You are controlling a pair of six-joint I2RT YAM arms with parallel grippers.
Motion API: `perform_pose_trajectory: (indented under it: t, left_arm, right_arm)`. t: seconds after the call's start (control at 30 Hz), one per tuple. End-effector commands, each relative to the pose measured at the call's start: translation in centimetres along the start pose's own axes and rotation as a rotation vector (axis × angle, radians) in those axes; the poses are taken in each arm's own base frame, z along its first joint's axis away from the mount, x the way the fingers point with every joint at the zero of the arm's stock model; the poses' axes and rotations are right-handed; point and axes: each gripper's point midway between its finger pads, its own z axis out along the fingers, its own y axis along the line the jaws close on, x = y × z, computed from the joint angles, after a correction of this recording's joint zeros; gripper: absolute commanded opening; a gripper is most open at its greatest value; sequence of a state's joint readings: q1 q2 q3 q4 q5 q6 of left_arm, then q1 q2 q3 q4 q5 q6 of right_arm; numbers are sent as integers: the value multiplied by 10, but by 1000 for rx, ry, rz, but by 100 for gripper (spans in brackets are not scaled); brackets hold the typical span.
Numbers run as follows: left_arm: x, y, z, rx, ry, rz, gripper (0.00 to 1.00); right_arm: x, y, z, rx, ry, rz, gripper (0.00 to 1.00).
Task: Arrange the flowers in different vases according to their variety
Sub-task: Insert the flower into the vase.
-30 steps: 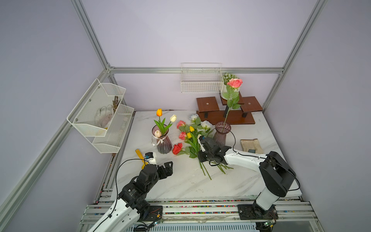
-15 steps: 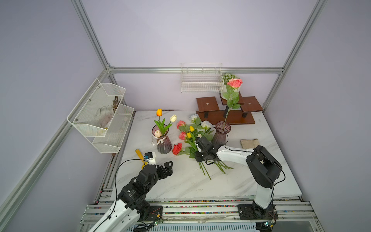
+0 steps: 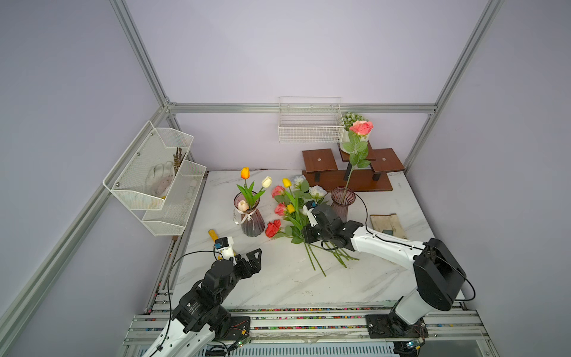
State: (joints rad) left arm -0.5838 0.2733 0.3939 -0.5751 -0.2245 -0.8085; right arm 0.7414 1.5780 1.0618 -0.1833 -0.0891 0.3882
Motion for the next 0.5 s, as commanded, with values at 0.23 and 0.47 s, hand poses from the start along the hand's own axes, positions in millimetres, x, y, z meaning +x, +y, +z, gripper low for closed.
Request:
perform_pose_trajectory:
  t: [0.23,0.47]
  left_arm:
    - [0,13,-6,-27,-38,-3,98]
    - [-1,12,-7,-21,-42,-7,98]
  right_arm:
    - [-142,113,-85,-488,-584,-10,0]
    - [-197,161,-77,-622,-768,-50,0]
